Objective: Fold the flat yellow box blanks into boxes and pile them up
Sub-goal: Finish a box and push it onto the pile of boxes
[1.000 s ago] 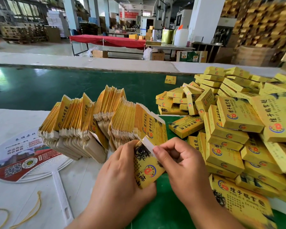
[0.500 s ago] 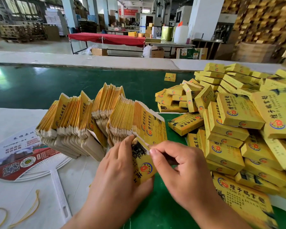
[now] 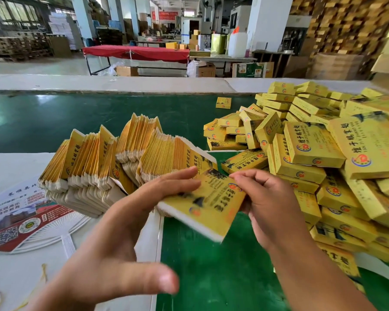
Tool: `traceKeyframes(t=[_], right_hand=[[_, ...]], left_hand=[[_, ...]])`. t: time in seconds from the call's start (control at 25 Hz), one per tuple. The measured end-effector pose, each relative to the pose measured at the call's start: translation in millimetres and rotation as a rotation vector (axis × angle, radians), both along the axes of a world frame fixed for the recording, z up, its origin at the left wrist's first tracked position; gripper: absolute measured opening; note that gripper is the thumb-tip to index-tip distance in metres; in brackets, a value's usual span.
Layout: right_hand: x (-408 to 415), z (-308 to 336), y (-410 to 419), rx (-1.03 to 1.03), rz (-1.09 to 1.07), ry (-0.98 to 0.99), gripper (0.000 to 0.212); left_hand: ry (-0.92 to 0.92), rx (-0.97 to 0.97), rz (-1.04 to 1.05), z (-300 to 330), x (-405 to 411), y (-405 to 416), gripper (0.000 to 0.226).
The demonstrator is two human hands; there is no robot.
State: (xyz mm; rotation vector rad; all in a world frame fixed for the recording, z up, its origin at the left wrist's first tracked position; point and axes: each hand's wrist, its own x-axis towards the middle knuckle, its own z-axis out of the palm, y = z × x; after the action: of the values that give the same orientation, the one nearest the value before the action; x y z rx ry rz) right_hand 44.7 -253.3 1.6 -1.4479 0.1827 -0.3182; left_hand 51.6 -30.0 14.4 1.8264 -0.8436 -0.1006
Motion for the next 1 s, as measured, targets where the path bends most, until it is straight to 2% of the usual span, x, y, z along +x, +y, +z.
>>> traceKeyframes(t=[0.08, 0.16, 0.24, 0.32, 0.4, 0.48, 0.56, 0.68, 0.84, 1.0], right_hand=[[-1.3, -0.9, 4.7, 0.101, 0.136, 0.117, 0.020], [-6.0, -6.0, 13.4, -0.020, 0.258, 0.155, 0.024], [-11.3, -7.7, 17.8, -0.335, 0.299, 0.041, 0.036], [-15.2, -3.4, 16.8, -0.457, 0.340, -0.177, 0.043], [-19.7, 2.0, 13.8, -0.394, 0.438, -0.288, 0.037], [-18.9, 1.6, 11.1, -0.473, 0.449, -0.304, 0.030], [-15.3, -0.6, 8.4, -0.513, 0.405, -0.281, 0.022], [-9.3, -3.7, 2.9, -0.448, 0.404, -0.216, 0.022], [-7.7, -5.6, 1.9, -0.438, 0.419, -0.209, 0.029], [-9.6, -6.4, 5.5, -0.478, 0.404, -0.241, 0.026]], left_hand=[[-0.169, 0.042, 0.061, 2.7, 5.7, 1.7, 0.046], [-0.264, 0.006, 0.141, -3.3, -2.4, -0.1, 0.040], [-0.238, -0.130, 0.242, -8.8, -12.3, -0.4, 0.027], [-0.212, -0.161, 0.314, -11.4, -13.6, -0.6, 0.020], [-0.101, -0.071, 0.316, -14.2, -10.3, -0.9, 0.020], [-0.068, -0.012, 0.322, -21.2, -8.9, -3.8, 0.025], [-0.092, -0.073, 0.396, -25.3, -9.0, -8.5, 0.035], [-0.205, -0.207, 0.489, -32.7, -9.2, -11.5, 0.047], [-0.272, -0.259, 0.457, -36.9, -8.6, -10.3, 0.036], [-0.329, -0.165, 0.377, -39.0, -2.6, -8.1, 0.018]])
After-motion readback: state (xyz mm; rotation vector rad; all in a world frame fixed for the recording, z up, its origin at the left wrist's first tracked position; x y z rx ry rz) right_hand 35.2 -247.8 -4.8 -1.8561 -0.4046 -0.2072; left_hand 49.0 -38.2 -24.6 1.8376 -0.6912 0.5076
